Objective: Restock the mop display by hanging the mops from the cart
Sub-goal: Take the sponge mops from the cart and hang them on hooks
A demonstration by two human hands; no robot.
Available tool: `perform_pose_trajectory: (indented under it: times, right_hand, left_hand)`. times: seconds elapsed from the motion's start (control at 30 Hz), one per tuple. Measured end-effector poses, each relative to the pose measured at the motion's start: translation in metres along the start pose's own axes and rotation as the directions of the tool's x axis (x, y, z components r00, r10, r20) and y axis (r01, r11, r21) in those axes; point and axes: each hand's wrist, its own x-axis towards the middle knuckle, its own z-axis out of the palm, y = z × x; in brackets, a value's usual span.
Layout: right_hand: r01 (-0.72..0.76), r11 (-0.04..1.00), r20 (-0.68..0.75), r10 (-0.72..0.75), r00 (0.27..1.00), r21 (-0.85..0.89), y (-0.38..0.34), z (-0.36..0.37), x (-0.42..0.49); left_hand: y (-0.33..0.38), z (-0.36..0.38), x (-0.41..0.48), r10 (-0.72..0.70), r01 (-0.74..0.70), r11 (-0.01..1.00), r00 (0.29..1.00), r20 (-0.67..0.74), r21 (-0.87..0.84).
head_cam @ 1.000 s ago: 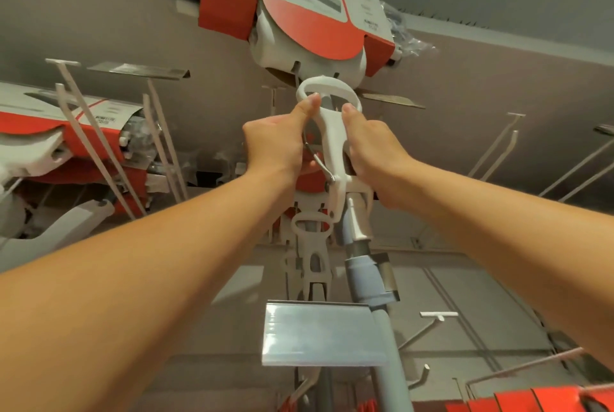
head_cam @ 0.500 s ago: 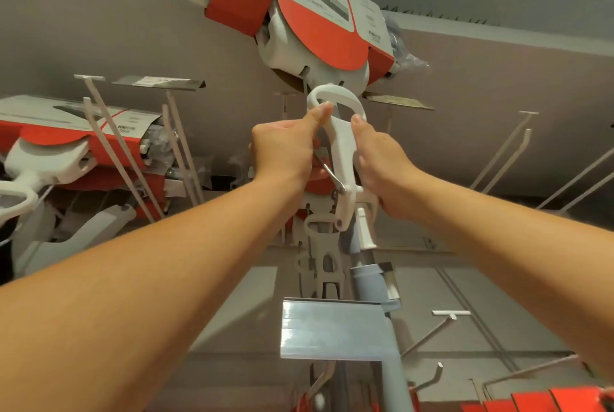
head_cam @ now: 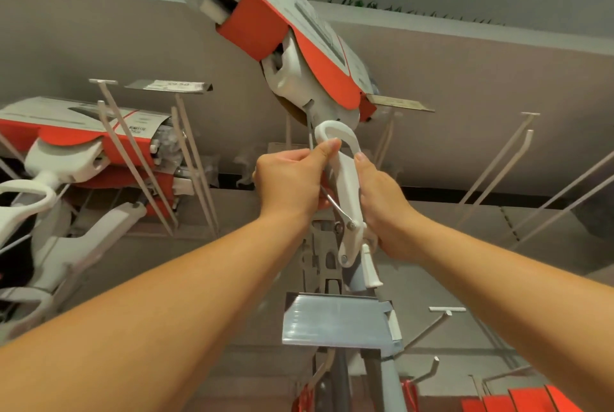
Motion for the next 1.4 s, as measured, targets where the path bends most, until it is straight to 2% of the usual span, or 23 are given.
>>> perform_pose_trajectory:
  times: [0.23, 0.5, 0.63, 0.83, 1.07, 1.17, 1.4]
  right_hand:
    - [-0.037, 0.997, -0.049, 0.041, 0.998, 0.074, -0.003, 0.002, 0.005]
    - [-0.02, 0.995, -0.06, 0.025, 0.998, 0.098, -0.009, 0.002, 0.015]
    - [-0.023, 0.992, -0.048, 0.029, 0.998, 0.122, -0.007, 0.001, 0.015]
    - [-0.03, 0.99, -0.087, 0.043, 0.995, 0.137, -0.009, -0.011, 0.015]
    - [-0.089, 0.988, -0.094, 0.101, 0.99, 0.125, -0.007, 0.003, 0.017]
    - [-0.094, 0.985, -0.074, 0.105, 0.992, 0.144, -0.004, 0.003, 0.017]
    - [-0.143, 0.979, -0.098, 0.158, 0.983, 0.144, -0.006, -0.011, 0.011]
  left_hand:
    - [0.0, 0.007, 0.011, -0.009, 0.007, 0.997, 0.999, 0.032, 0.077]
    - [0.004, 0.012, 0.029, -0.034, 0.035, 0.988, 0.999, -0.011, 0.15]
    - [0.0, 0.017, 0.031, 0.002, 0.004, 0.991, 0.999, -0.044, 0.136]
    - [-0.003, 0.026, 0.026, -0.076, 0.076, 0.993, 0.997, -0.006, 0.089]
    - [0.0, 0.012, 0.036, -0.072, 0.066, 0.985, 0.997, 0.036, 0.159]
    - [-0.004, 0.011, 0.033, -0.065, 0.062, 0.99, 0.998, 0.024, 0.128]
    - [0.005, 0.02, 0.021, -0.178, 0.171, 0.979, 0.982, 0.059, 0.109]
